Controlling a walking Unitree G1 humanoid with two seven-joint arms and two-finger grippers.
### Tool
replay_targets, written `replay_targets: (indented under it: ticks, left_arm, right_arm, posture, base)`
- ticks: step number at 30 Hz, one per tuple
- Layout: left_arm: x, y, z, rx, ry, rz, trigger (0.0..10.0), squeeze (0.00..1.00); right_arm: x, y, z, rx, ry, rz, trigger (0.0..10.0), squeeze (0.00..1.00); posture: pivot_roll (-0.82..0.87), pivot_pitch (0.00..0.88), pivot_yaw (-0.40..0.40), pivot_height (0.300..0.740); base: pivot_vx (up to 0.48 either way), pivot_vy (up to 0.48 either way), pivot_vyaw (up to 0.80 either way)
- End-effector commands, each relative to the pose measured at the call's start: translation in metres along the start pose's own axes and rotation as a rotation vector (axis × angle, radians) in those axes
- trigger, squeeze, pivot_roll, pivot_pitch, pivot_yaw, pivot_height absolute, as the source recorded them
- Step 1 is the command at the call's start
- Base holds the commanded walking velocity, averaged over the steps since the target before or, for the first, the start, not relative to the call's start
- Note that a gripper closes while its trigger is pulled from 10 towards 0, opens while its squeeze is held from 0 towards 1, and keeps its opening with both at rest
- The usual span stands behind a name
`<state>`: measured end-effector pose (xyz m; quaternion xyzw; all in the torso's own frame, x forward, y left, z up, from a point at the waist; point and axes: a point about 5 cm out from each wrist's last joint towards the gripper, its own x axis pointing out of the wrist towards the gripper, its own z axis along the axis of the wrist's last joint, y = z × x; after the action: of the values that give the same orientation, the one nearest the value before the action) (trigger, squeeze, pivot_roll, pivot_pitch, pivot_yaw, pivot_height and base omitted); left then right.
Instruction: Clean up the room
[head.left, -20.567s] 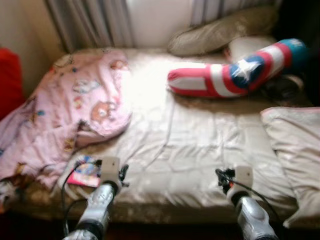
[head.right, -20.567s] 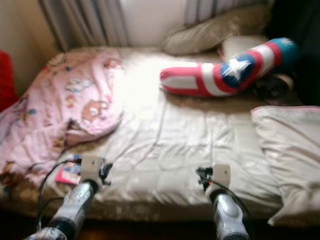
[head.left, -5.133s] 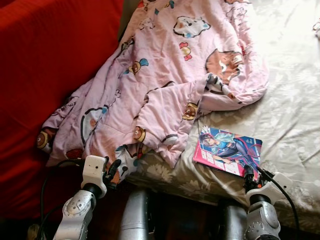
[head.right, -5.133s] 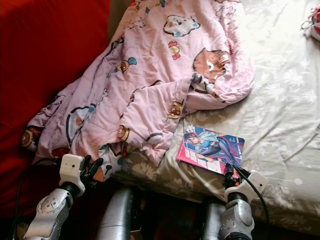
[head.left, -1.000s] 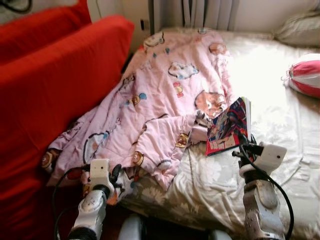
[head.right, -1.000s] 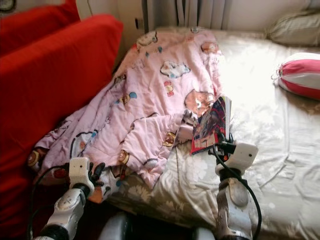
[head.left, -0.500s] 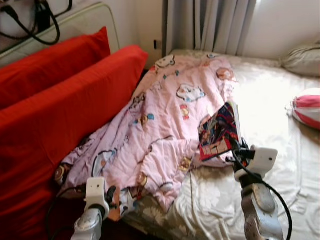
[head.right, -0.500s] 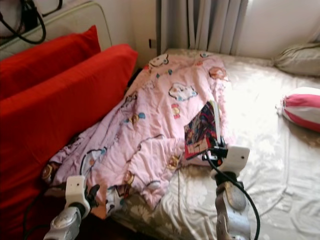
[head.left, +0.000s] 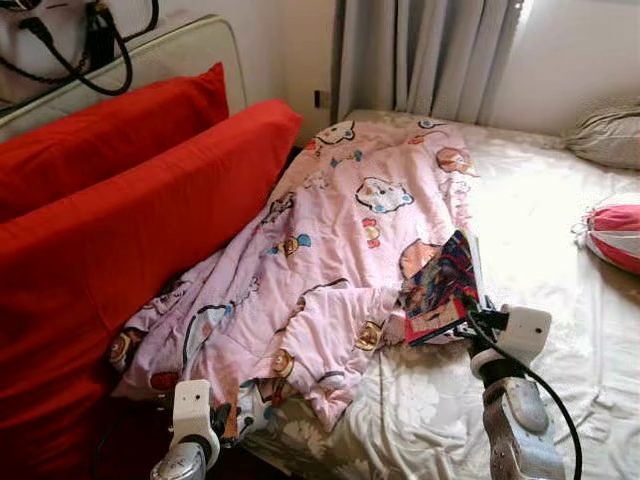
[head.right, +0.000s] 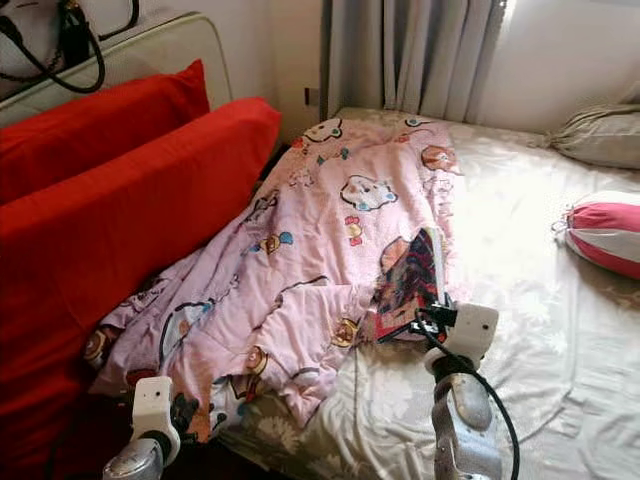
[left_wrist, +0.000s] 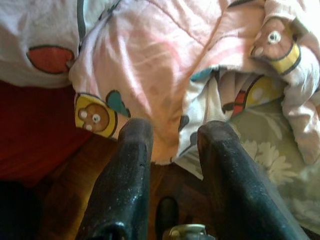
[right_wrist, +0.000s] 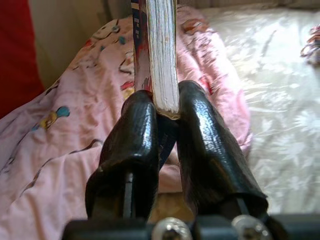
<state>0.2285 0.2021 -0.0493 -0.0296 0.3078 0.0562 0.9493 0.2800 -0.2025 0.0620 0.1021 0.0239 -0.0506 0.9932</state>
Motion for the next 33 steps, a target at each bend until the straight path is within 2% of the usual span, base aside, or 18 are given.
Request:
replay_targets:
  ticks: [1,3,9,12,20,31,33]
  left_arm:
    - [-0.0029,0.0038,-0.0093,0.029,0.046,0.007,10.0,0.0]
    - [-0.0036,0.0042,-0.0114,0.032,0.055,0.009,10.0,0.0]
    - [-0.0038,0.0023,-0.0124,0.03,0.057,0.004,10.0,0.0]
    - [-0.0027,-0.003,-0.0105,0.044,0.049,-0.02,10.0,0.0]
    - [-0.0022,-0.0029,-0.0091,0.045,0.043,-0.019,10.0,0.0]
    - [-0.0027,-0.0004,-0.0094,0.045,0.042,-0.014,10.0,0.0]
    - [-0.0024,-0.0005,-0.0084,0.047,0.039,-0.017,10.0,0.0]
  right_arm:
    - [0.0061,0.0038,0.0103,-0.003,-0.031,0.016,10.0,0.0]
    - [0.0062,0.0047,0.0082,0.024,-0.024,0.015,10.0,0.0]
    - [0.0061,0.0093,0.0063,0.022,-0.02,0.03,10.0,0.0]
    - [0.0067,0.0103,0.0065,0.016,-0.023,0.017,10.0,0.0]
    - [0.0091,0.0097,0.0044,0.022,-0.003,-0.014,10.0,0.0]
    - [0.0038,0.0096,0.001,0.035,-0.003,-0.036,10.0,0.0]
    - [0.0032,0.0097,0.0013,0.031,-0.009,-0.035,10.0,0.0]
  posture:
    - [0.0,0.0,-0.01,0.74]
    - [0.0,0.0,-0.01,0.74]
    - [0.01,0.0,-0.013,0.74]
    - [0.01,0.0,-0.015,0.74]
    - [0.01,0.02,-0.017,0.74]
    - [0.01,0.035,-0.009,0.74]
    - [0.01,0.036,-0.008,0.74]
  base:
    - [0.0,0.0,-0.52]
    - [0.0,0.0,-0.76]
    - [0.0,0.0,-0.75]
    - [0.0,-0.393,-0.75]
    - [0.0,-0.452,0.0]
    - [0.0,-0.461,-0.67]
    - [0.0,-0.458,0.0]
